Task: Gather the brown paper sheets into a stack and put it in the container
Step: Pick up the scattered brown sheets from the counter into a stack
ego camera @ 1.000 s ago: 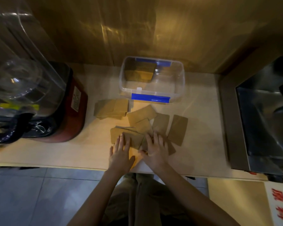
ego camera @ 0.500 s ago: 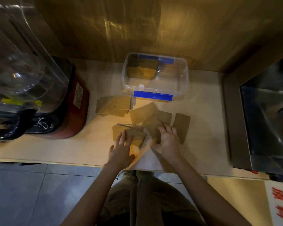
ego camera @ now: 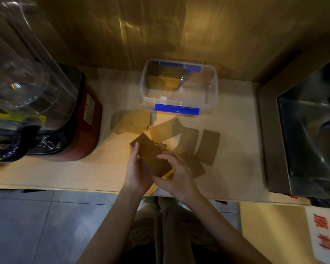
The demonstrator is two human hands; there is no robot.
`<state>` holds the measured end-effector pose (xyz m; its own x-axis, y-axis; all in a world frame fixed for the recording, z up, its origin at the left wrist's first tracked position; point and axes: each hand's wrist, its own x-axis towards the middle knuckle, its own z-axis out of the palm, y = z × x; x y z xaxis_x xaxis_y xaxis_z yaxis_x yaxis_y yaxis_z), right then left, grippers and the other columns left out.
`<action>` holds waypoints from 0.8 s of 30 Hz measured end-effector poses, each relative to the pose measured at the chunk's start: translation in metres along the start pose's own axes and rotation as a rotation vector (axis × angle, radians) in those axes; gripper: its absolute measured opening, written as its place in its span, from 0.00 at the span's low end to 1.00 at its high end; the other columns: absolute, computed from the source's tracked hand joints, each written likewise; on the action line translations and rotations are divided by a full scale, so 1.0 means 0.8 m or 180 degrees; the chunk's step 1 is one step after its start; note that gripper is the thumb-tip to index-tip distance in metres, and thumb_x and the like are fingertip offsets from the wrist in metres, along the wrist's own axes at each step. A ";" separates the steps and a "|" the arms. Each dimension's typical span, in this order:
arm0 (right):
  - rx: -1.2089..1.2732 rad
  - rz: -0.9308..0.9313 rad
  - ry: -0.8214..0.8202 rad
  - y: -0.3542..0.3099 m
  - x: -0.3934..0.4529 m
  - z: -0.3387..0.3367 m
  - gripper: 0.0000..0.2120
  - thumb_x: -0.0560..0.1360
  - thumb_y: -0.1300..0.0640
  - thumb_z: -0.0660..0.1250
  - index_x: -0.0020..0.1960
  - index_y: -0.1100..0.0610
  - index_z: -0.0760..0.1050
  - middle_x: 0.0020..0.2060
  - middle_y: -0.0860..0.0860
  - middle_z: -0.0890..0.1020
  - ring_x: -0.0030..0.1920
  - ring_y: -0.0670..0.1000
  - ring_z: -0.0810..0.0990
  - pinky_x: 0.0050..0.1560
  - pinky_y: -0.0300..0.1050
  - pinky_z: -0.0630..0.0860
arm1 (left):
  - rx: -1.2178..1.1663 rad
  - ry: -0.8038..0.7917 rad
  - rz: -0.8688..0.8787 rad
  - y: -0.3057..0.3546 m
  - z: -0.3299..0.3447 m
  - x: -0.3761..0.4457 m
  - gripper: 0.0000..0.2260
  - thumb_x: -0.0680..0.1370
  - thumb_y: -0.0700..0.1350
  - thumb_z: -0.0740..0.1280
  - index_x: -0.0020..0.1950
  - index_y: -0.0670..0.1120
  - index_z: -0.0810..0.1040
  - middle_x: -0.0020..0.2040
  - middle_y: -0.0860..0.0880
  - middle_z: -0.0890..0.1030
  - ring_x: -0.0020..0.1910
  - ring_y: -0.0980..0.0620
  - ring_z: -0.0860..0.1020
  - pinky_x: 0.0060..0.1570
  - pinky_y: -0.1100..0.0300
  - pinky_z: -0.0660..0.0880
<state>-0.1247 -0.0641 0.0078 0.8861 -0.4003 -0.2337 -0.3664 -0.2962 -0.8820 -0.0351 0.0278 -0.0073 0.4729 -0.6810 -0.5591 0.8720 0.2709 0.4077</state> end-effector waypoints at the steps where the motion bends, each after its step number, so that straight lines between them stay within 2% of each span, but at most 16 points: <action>1: -0.0056 0.0026 -0.0083 0.000 -0.002 0.002 0.23 0.65 0.59 0.73 0.59 0.53 0.73 0.63 0.50 0.71 0.62 0.46 0.69 0.53 0.22 0.63 | -0.0158 0.0017 0.0000 -0.001 -0.001 -0.001 0.35 0.62 0.62 0.72 0.63 0.45 0.71 0.56 0.44 0.80 0.57 0.47 0.77 0.60 0.50 0.72; 4: -0.0328 0.0081 -0.0289 0.001 -0.006 0.008 0.21 0.67 0.58 0.71 0.60 0.53 0.73 0.65 0.51 0.68 0.64 0.48 0.66 0.57 0.29 0.63 | -0.0351 0.0119 0.0044 -0.001 -0.005 -0.001 0.40 0.60 0.62 0.72 0.67 0.45 0.67 0.65 0.41 0.74 0.63 0.46 0.73 0.62 0.51 0.69; 6: -0.0325 0.0117 -0.0428 0.001 -0.008 0.012 0.22 0.68 0.59 0.70 0.61 0.54 0.73 0.66 0.51 0.67 0.66 0.49 0.64 0.62 0.35 0.66 | -0.0396 0.0241 0.0072 -0.002 -0.008 0.000 0.38 0.61 0.60 0.71 0.67 0.46 0.68 0.64 0.42 0.76 0.63 0.47 0.74 0.60 0.51 0.70; 8: -0.0341 0.0101 -0.0630 0.002 -0.007 0.013 0.21 0.68 0.57 0.70 0.61 0.53 0.72 0.66 0.51 0.68 0.65 0.49 0.64 0.63 0.43 0.69 | -0.0350 0.0447 0.0076 -0.002 -0.013 0.000 0.29 0.63 0.57 0.70 0.61 0.47 0.73 0.58 0.45 0.79 0.58 0.50 0.78 0.56 0.53 0.72; 11: -0.0239 0.0209 -0.1017 0.010 0.004 0.009 0.15 0.70 0.54 0.69 0.56 0.52 0.76 0.59 0.48 0.75 0.59 0.44 0.70 0.54 0.35 0.69 | -0.0102 0.0787 -0.0010 0.001 -0.023 -0.001 0.17 0.65 0.54 0.68 0.50 0.48 0.76 0.45 0.49 0.80 0.47 0.52 0.79 0.48 0.57 0.74; 14: 0.0041 0.0434 -0.0898 0.021 0.026 0.005 0.09 0.73 0.58 0.67 0.52 0.56 0.79 0.48 0.50 0.82 0.47 0.44 0.78 0.48 0.37 0.72 | 0.0042 0.0966 -0.0093 0.007 -0.038 -0.005 0.13 0.67 0.50 0.68 0.48 0.46 0.77 0.35 0.49 0.79 0.36 0.53 0.79 0.44 0.58 0.75; 16: -0.0633 0.0289 -0.0625 0.034 0.042 0.005 0.10 0.74 0.58 0.65 0.54 0.56 0.78 0.49 0.54 0.84 0.47 0.47 0.79 0.47 0.43 0.75 | -0.0035 0.0964 -0.0126 0.011 -0.048 -0.010 0.10 0.70 0.49 0.67 0.48 0.45 0.78 0.33 0.49 0.78 0.33 0.53 0.79 0.46 0.56 0.74; 19: -0.1685 -0.0048 -0.0438 0.050 0.060 0.011 0.17 0.73 0.54 0.65 0.60 0.56 0.72 0.55 0.57 0.80 0.55 0.55 0.76 0.52 0.46 0.73 | -0.0178 0.0918 -0.0184 0.017 -0.058 -0.015 0.12 0.68 0.49 0.67 0.47 0.45 0.78 0.32 0.49 0.79 0.33 0.52 0.78 0.48 0.55 0.73; 22: -0.2478 -0.0259 -0.0650 0.059 0.069 0.024 0.26 0.71 0.49 0.66 0.66 0.57 0.66 0.63 0.57 0.73 0.65 0.57 0.68 0.63 0.51 0.67 | -0.0329 0.0919 -0.0196 0.018 -0.065 -0.017 0.13 0.67 0.49 0.68 0.48 0.45 0.79 0.33 0.48 0.80 0.33 0.52 0.79 0.48 0.55 0.74; 24: -0.2752 -0.0238 -0.0724 0.063 0.071 0.032 0.28 0.71 0.47 0.66 0.67 0.57 0.63 0.65 0.56 0.70 0.67 0.56 0.65 0.65 0.52 0.65 | -0.0432 0.0962 -0.0224 0.018 -0.068 -0.018 0.13 0.66 0.49 0.69 0.47 0.45 0.80 0.34 0.48 0.80 0.34 0.51 0.80 0.47 0.55 0.74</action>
<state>-0.0855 -0.0799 -0.0602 0.9174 -0.1993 -0.3445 -0.3098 -0.9011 -0.3035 -0.0226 0.0789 -0.0328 0.4092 -0.4744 -0.7794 0.9031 0.3323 0.2720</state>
